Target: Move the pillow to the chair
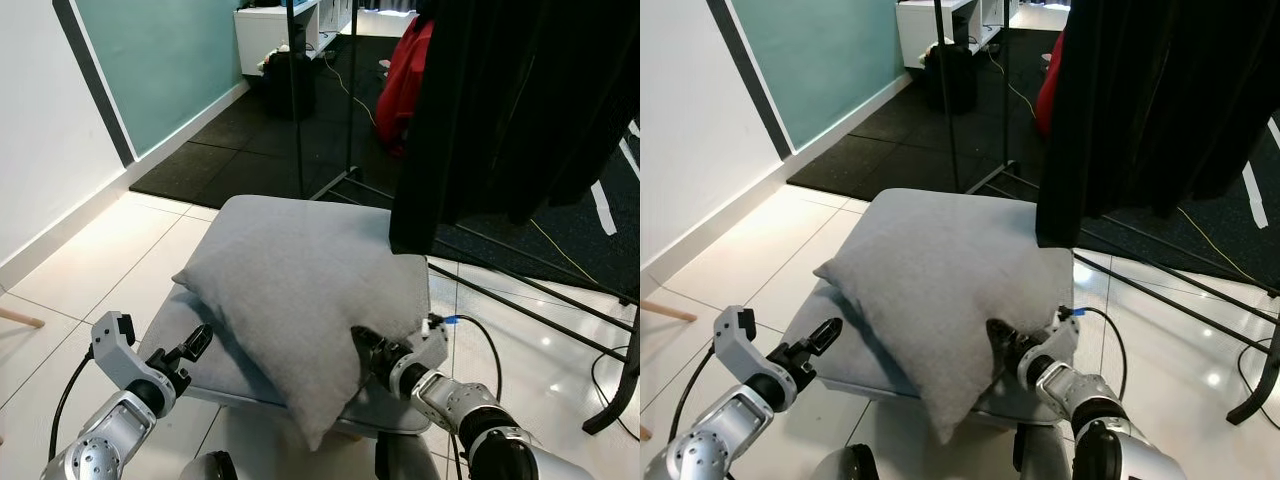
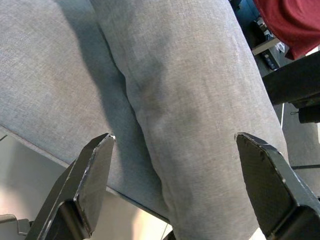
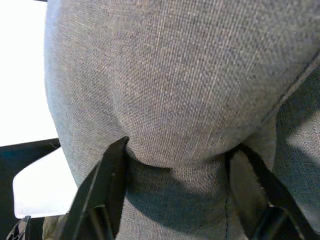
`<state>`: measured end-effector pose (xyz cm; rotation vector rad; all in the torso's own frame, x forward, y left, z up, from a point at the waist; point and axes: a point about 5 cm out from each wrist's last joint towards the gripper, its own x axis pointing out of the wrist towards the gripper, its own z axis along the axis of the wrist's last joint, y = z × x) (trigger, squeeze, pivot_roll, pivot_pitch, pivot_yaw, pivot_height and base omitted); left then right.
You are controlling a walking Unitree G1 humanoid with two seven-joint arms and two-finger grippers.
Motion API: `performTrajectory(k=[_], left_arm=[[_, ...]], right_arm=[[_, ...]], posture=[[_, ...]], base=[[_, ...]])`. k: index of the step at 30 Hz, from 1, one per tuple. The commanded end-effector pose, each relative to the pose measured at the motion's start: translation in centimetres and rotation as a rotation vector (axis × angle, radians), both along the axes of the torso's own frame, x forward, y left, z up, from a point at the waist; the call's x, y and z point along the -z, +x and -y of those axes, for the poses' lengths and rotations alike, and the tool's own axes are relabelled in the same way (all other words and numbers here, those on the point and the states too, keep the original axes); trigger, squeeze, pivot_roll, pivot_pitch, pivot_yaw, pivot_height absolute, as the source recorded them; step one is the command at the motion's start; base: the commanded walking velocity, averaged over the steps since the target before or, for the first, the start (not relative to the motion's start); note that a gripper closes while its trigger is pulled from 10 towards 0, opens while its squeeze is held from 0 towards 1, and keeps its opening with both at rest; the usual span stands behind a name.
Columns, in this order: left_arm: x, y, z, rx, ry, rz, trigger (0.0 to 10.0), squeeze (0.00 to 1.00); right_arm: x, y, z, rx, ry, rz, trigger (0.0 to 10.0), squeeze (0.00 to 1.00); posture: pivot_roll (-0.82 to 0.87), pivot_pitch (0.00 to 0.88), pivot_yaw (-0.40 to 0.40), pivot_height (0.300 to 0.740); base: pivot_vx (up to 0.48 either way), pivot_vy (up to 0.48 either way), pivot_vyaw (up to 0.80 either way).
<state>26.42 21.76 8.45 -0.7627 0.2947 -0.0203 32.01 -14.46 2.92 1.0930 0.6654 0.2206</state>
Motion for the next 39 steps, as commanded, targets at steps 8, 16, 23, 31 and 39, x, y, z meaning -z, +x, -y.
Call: performTrajectory(k=[8,16,23,31,39], left_arm=[[0.4,-0.8,-0.1,-0.009,-0.004,-0.036,10.0,0.0],[0.4,-0.5,0.0,-0.009,-0.01,-0.035,10.0,0.0],[0.3,-0.1,0.5,-0.004,-0.022,-0.026,10.0,0.0],[-0.2,0.9,1.1,0.001,-0.042,0.005,10.0,0.0],[-0.7,2.0,1.5,0.012,-0.053,0.03,10.0,0.0]], right_arm=[[0.7,-0.6,-0.6,-0.047,-0.035,-0.049,0.0,0.0],[-0.6,0.5,0.5,-0.043,-0.071,0.036,0.0,0.0],[-5.0,3.1,2.4,-0.003,0.003,0.27,0.0,0.0],[-12.4,5.7,5.0,0.012,0.077,0.559,0.0,0.0],[-15.6,6.6,6.3,0.039,-0.003,0.66,0.0,0.0]], posture=[[0.01,0.202,0.024,0.515],[-0.01,0.201,0.019,0.515],[-0.04,0.189,0.013,0.515],[-0.07,0.166,0.01,0.515],[-0.1,0.137,0.006,0.515]], base=[[0.0,0.0,0.0],[0.0,0.0,0.0],[0.0,0.0,0.0],[0.0,0.0,0.0],[0.0,0.0,0.0]])
